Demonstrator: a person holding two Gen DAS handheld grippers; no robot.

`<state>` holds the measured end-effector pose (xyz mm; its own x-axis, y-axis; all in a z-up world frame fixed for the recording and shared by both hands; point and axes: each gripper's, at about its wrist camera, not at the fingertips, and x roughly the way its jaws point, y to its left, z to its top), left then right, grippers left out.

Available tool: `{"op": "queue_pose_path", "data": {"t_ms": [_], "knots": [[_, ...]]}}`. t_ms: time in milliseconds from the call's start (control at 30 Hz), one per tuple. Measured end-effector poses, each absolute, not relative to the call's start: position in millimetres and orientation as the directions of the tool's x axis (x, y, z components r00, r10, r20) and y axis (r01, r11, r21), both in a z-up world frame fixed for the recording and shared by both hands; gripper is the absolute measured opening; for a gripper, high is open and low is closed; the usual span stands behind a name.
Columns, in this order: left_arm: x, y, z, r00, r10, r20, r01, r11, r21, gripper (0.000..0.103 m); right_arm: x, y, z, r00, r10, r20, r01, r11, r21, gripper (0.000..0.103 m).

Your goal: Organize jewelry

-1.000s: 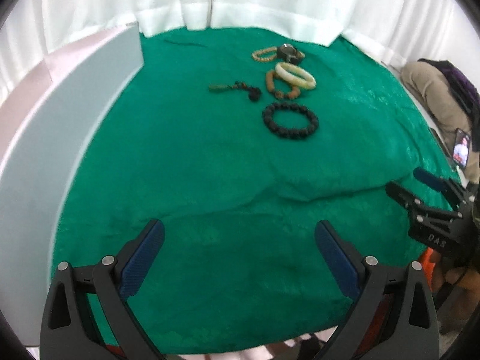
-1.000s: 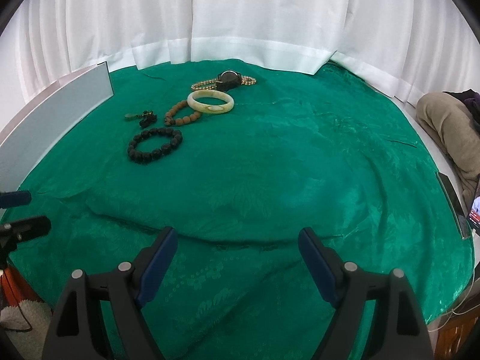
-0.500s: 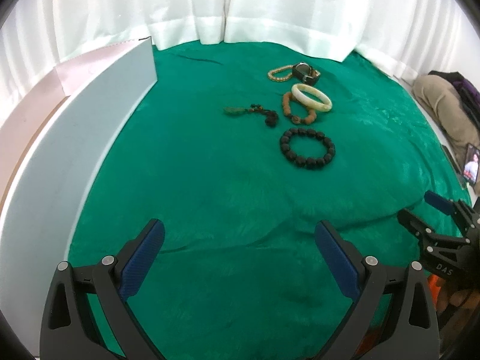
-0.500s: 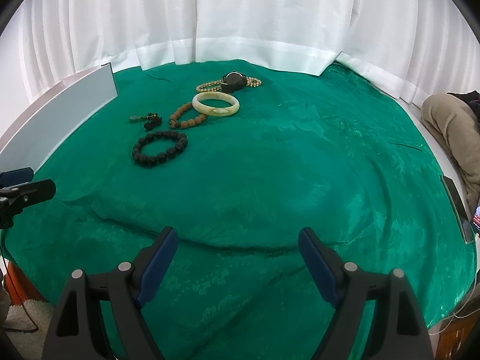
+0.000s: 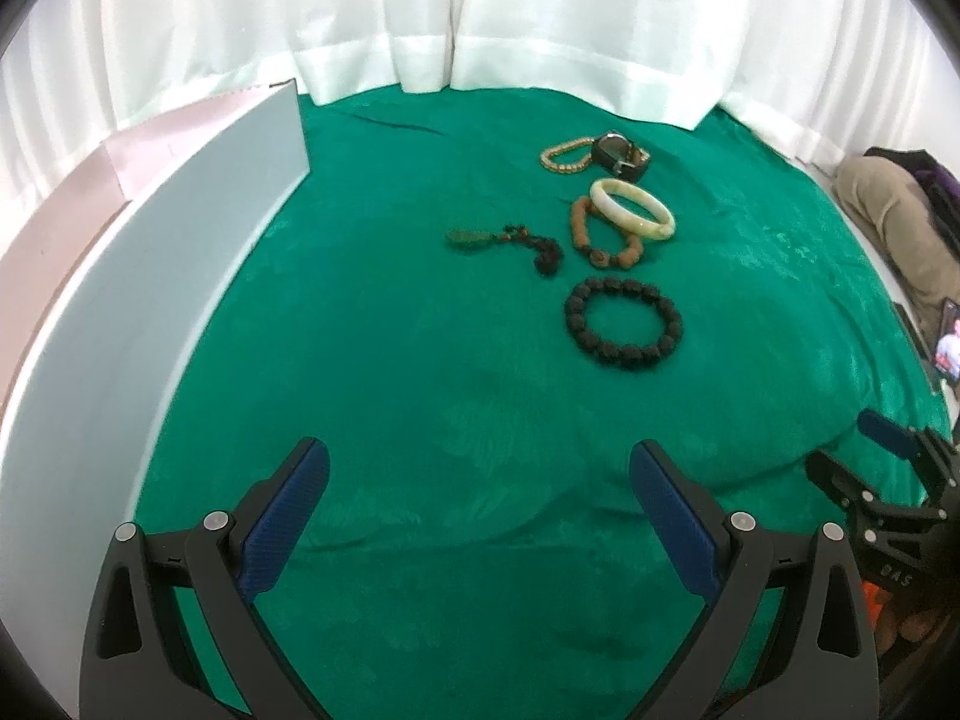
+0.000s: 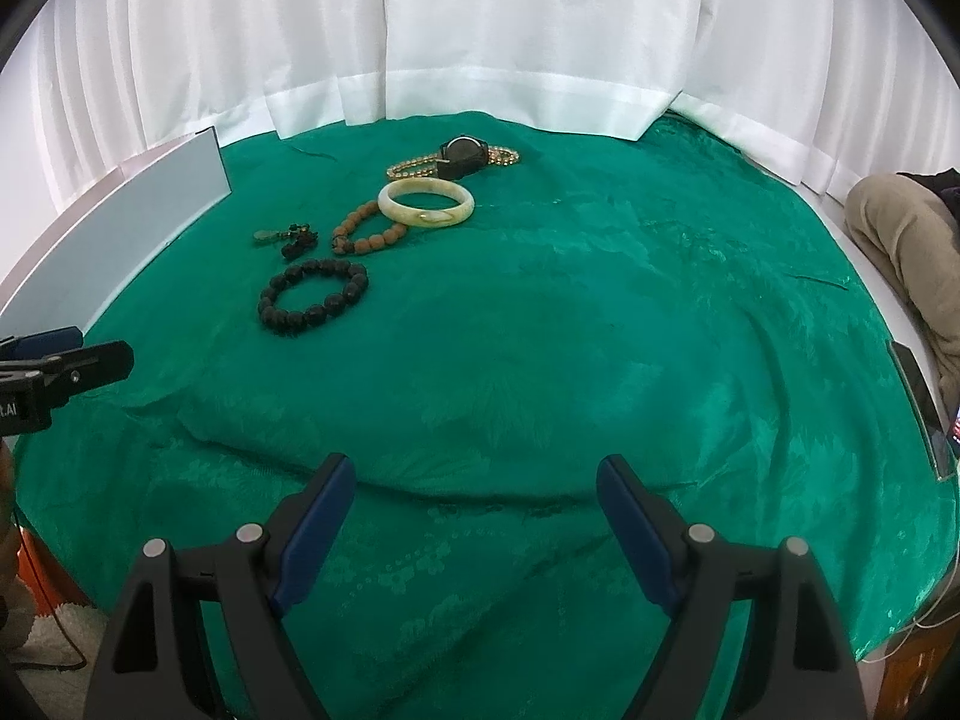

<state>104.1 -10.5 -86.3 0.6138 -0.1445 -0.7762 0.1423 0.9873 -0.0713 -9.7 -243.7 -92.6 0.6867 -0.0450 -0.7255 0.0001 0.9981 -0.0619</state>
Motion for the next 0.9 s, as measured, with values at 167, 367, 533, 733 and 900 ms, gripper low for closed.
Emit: {"op": "queue_pose_path", "data": {"t_ms": [167,367,533,733,900], "knots": [[128,-12,-80,0.606,-0.173,-0.776,0.159,0.983,-0.095,0.1,-7,-244,-95,0.68,-0.037,-0.732,-0.006,0.998,-0.055,0.084],[183,-23,-76,0.603,-0.216,-0.768,0.173,0.975,-0.139,0.1,-6,-245,-96,0.68,-0.028,-0.733,-0.007,0.999,-0.045,0.084],[225,-57,-95,0.58,-0.196,-0.79,0.221,0.972,-0.079,0.087,-6,-249,-97,0.675,-0.026,-0.737,0.004,1.0,-0.031,0.084],[248,-77,-120,0.535,-0.175,-0.827,0.257,0.966,-0.039,0.038,-6,-256,-95,0.68,-0.029,-0.733,0.019,1.0,-0.022,0.084],[237,-61,-113,0.548,-0.24,-0.801,0.267,0.958,-0.104,0.013,-3,-261,-95,0.675,-0.028,-0.738,0.028,1.0,-0.013,0.084]]}}
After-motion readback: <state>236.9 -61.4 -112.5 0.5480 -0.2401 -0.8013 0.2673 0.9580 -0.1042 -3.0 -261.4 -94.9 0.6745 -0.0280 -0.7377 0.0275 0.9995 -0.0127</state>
